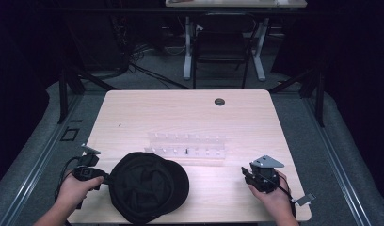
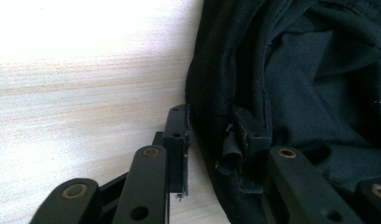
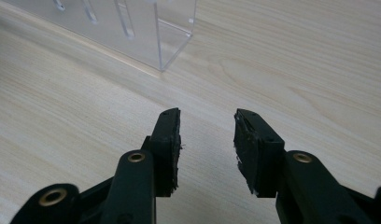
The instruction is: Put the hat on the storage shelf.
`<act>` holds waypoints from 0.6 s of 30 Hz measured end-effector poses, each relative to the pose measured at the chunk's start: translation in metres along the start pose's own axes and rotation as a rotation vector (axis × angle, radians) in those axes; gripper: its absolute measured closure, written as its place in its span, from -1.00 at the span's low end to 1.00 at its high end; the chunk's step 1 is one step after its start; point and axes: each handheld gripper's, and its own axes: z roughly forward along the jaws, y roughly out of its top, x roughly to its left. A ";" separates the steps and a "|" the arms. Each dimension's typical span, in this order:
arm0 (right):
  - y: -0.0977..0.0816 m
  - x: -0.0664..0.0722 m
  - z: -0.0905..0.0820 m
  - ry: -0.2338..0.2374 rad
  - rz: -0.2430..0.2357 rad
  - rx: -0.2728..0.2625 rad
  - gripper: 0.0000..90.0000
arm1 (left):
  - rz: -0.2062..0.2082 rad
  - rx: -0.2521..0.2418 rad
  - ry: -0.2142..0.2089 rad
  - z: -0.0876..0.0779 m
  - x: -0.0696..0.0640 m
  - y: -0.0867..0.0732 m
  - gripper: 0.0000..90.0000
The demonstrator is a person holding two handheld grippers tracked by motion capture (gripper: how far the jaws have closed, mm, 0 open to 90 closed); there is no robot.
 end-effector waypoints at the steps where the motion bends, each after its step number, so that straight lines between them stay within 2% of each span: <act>1: 0.000 0.000 0.000 0.001 0.003 -0.004 0.35 | -0.001 0.001 -0.001 0.000 0.000 0.000 0.59; 12: 0.000 -0.002 0.000 0.002 0.000 -0.004 0.35 | -0.009 0.023 -0.008 0.002 -0.002 0.002 0.77; 15: -0.001 -0.001 0.001 0.002 0.005 -0.011 0.35 | 0.001 0.035 -0.011 0.001 -0.002 0.003 0.85; 18: -0.001 -0.001 0.000 0.004 0.007 -0.014 0.35 | 0.007 0.023 -0.012 0.001 -0.003 0.003 0.88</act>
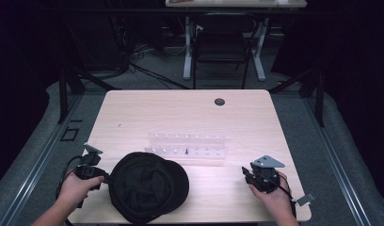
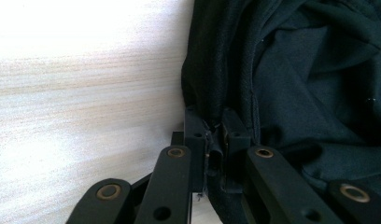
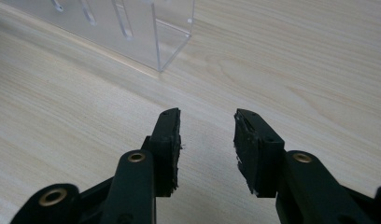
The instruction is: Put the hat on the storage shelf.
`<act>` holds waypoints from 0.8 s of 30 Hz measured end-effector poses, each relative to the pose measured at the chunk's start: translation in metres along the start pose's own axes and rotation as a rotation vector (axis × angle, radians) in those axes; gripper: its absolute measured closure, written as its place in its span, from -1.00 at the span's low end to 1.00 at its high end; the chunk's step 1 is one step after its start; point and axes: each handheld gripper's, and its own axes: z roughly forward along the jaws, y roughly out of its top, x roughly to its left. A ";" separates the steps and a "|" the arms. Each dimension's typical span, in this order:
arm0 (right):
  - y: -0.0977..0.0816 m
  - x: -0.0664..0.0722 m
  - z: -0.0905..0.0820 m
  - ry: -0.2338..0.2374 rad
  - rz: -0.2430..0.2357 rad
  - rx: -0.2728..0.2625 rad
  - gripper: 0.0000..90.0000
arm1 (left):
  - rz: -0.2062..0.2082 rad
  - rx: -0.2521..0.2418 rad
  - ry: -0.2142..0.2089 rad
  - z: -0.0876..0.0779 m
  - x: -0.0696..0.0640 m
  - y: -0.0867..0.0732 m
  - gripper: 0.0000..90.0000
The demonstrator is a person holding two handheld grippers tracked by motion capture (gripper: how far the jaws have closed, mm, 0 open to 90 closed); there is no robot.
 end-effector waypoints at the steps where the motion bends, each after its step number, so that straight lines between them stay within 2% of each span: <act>1: 0.000 0.000 0.000 -0.004 -0.002 0.002 0.35 | 0.002 0.014 -0.003 -0.001 0.000 0.001 0.89; 2: 0.000 0.000 0.000 -0.003 -0.002 0.002 0.35 | 0.006 0.016 -0.005 -0.002 0.001 0.001 0.89; 4: 0.000 0.000 0.000 0.002 0.001 -0.002 0.35 | -0.013 0.001 -0.021 -0.003 0.001 0.001 0.90; 8: 0.000 0.000 0.000 0.002 0.001 -0.001 0.35 | -0.018 0.016 -0.044 -0.007 0.003 0.002 0.90; 12: 0.000 0.000 0.000 0.002 0.002 -0.003 0.35 | -0.058 0.005 -0.080 -0.010 0.004 0.002 0.91; 13: 0.000 0.000 0.000 0.002 0.002 -0.002 0.35 | -0.043 0.014 -0.081 -0.012 0.005 0.002 0.91; 16: 0.000 0.000 0.000 0.003 0.002 -0.002 0.35 | -0.062 0.019 -0.088 -0.014 0.004 0.002 0.91; 18: 0.000 0.000 0.000 0.002 0.002 -0.002 0.35 | -0.048 0.022 -0.087 -0.016 0.004 0.003 0.91; 22: 0.000 0.000 0.000 -0.001 0.000 0.005 0.35 | -0.057 0.004 -0.094 -0.019 0.000 0.002 0.91; 24: 0.000 0.000 -0.001 0.003 -0.003 0.008 0.35 | -0.060 0.009 -0.104 -0.024 -0.001 0.003 0.91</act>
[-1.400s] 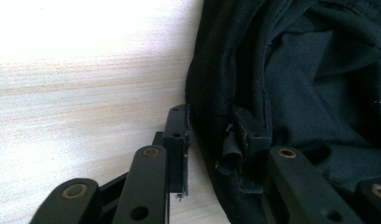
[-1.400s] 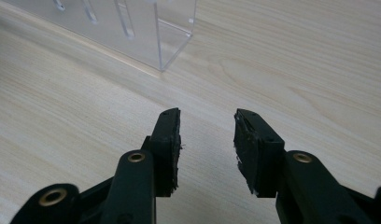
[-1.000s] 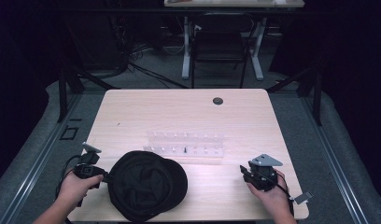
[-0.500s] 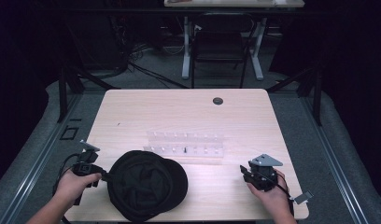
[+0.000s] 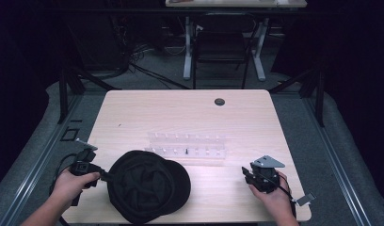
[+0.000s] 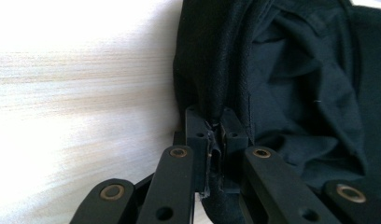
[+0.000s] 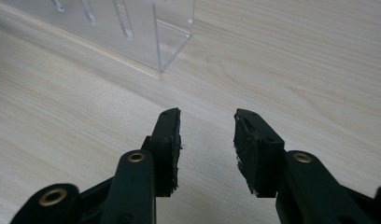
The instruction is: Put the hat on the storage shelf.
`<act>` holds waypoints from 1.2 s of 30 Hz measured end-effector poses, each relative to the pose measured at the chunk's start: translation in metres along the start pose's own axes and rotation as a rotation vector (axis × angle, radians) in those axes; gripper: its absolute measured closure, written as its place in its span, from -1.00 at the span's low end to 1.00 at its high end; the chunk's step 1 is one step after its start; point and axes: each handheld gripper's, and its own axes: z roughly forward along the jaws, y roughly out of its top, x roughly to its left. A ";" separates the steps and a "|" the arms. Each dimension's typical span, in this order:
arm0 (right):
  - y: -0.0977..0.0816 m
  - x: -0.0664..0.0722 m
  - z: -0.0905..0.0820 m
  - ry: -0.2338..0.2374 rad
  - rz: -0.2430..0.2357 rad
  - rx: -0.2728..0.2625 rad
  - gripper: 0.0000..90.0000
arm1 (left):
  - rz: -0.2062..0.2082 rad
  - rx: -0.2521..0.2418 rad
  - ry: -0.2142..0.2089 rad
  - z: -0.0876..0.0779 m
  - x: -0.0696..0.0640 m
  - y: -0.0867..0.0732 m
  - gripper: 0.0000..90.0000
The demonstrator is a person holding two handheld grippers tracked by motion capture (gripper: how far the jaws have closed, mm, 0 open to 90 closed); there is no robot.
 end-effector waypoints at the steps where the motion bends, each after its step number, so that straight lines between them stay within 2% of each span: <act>1: 0.000 0.000 0.000 0.001 0.001 -0.004 0.35 | 0.003 0.004 0.000 -0.002 -0.001 0.000 0.91; 9: 0.000 0.000 0.000 -0.003 0.005 -0.007 0.35 | 0.026 -0.015 -0.047 -0.022 -0.013 0.003 0.91; 14: 0.000 -0.001 0.000 -0.004 0.007 -0.007 0.35 | 0.007 -0.029 -0.076 -0.031 -0.018 0.003 0.91; 19: 0.000 -0.002 -0.001 -0.003 0.005 -0.004 0.35 | 0.011 -0.029 -0.089 -0.037 -0.021 0.003 0.91; 24: 0.000 -0.001 0.000 -0.003 0.008 -0.007 0.35 | -0.012 -0.018 -0.114 -0.043 -0.026 0.003 0.92; 26: 0.000 -0.001 0.000 -0.004 0.008 -0.007 0.35 | -0.018 -0.032 -0.142 -0.046 -0.028 0.003 0.91; 31: 0.000 -0.002 -0.001 -0.005 0.010 -0.007 0.35 | -0.051 -0.024 -0.190 -0.053 -0.029 0.003 0.92; 36: 0.000 -0.002 -0.001 -0.005 0.011 -0.006 0.35 | -0.057 -0.025 -0.219 -0.056 -0.032 0.003 0.92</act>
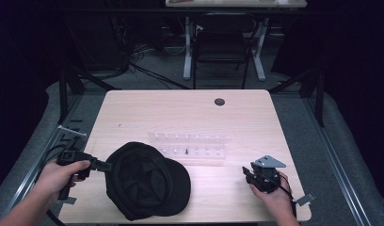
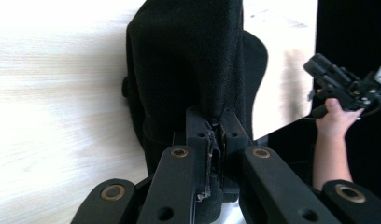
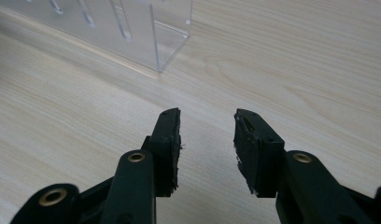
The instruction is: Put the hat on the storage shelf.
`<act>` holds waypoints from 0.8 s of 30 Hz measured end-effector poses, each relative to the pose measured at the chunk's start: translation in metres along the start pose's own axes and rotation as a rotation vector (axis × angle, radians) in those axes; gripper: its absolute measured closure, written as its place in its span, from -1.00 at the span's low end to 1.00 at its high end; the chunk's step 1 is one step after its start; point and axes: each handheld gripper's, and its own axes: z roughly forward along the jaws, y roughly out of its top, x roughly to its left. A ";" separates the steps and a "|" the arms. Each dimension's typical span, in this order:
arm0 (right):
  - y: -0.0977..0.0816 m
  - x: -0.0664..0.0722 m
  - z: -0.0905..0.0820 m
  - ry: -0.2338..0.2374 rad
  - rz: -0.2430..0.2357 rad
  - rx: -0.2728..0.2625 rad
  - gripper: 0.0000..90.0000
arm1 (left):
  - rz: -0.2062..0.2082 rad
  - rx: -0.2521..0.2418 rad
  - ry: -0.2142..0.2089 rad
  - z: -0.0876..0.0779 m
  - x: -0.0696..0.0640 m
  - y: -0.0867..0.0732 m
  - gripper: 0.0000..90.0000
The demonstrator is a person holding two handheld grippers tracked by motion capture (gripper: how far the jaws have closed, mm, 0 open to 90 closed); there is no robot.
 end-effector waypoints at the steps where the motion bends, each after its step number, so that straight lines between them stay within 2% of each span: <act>1: 0.000 0.000 0.000 -0.001 0.000 0.000 0.35 | 0.011 0.000 -0.008 -0.001 -0.002 0.000 0.92; 4: 0.000 0.000 0.000 -0.001 -0.001 -0.001 0.35 | 0.029 -0.006 -0.016 -0.002 -0.009 0.000 0.92; 9: 0.000 0.000 0.000 -0.001 -0.001 -0.002 0.35 | 0.043 -0.011 -0.053 -0.005 -0.017 0.001 0.92; 15: 0.000 -0.001 0.000 -0.001 0.003 -0.008 0.35 | 0.063 -0.019 -0.049 -0.012 -0.025 0.003 0.92; 17: 0.000 -0.001 0.000 0.000 0.003 -0.007 0.35 | 0.057 -0.022 -0.049 -0.015 -0.029 0.003 0.92; 19: 0.000 -0.001 0.000 -0.001 0.002 -0.006 0.35 | 0.072 -0.028 -0.052 -0.019 -0.031 0.004 0.92; 24: 0.000 -0.001 0.000 -0.002 0.002 -0.012 0.35 | 0.073 -0.042 -0.047 -0.026 -0.036 0.004 0.92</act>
